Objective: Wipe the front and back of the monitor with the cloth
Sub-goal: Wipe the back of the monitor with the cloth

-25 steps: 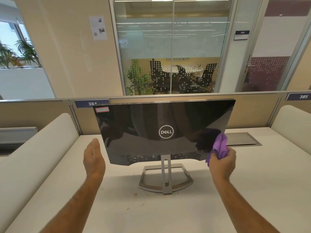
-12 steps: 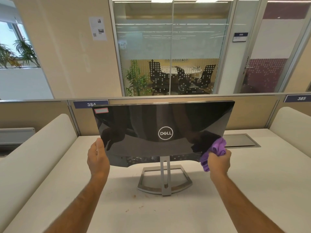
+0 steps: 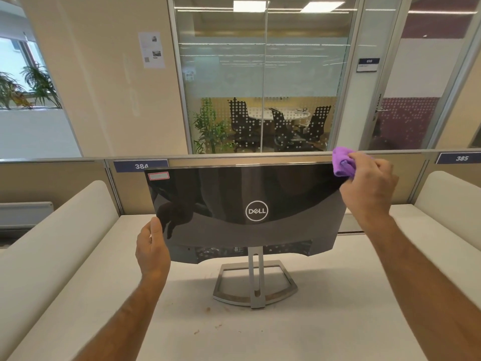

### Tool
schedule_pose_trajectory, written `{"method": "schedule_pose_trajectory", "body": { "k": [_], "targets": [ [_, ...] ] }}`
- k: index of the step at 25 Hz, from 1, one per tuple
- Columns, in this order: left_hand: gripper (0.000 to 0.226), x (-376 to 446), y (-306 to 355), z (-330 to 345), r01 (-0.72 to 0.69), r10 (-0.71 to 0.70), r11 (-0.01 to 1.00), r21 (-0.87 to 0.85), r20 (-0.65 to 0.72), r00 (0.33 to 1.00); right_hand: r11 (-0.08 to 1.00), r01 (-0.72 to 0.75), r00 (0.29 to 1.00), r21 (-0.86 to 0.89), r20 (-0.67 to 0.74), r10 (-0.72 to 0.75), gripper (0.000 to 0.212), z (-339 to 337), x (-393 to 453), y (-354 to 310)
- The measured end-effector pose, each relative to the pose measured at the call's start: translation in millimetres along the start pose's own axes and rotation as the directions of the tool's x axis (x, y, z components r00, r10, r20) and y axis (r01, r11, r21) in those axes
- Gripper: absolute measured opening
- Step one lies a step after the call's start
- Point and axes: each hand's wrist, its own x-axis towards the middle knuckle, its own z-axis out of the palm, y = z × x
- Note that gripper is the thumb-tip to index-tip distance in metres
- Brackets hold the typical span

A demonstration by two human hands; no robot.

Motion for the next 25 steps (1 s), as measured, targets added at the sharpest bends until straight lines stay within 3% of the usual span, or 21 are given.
{"method": "schedule_pose_trajectory", "body": {
  "k": [5, 10, 14, 19, 22, 25],
  "targets": [
    [0.072, 5, -1, -4, 0.032, -0.031, 0.999, -0.039, 0.019, 0.999, 0.988, 0.146, 0.979, -0.042, 0.153, -0.138, 0.036, -8, -2, -62],
    [0.029, 12, 0, -10, 0.033, -0.028, 0.997, -0.065, 0.084, 0.996, 0.934, 0.344, 0.890, 0.094, 0.286, -0.356, 0.025, 2, -22, -180],
    [0.030, 12, 2, -15, 0.055, -0.043, 0.994, -0.090, 0.132, 0.990, 0.877, 0.436, 0.815, 0.203, 0.324, -0.480, 0.024, 19, -43, -262],
    [0.035, 12, 4, -21, 0.086, -0.055, 0.983, -0.162, 0.186, 0.981, 0.815, 0.491, 0.753, 0.308, 0.321, -0.575, 0.030, 35, -63, -317],
    [0.035, 14, 3, -22, 0.097, -0.060, 0.978, -0.185, 0.195, 0.979, 0.726, 0.530, 0.665, 0.438, 0.316, -0.676, 0.034, 40, -65, -332],
    [0.032, 14, 2, -23, 0.089, -0.045, 0.976, -0.201, 0.210, 0.977, 0.524, 0.555, 0.509, 0.646, 0.234, -0.828, 0.035, 40, -70, -329]
  ]
}}
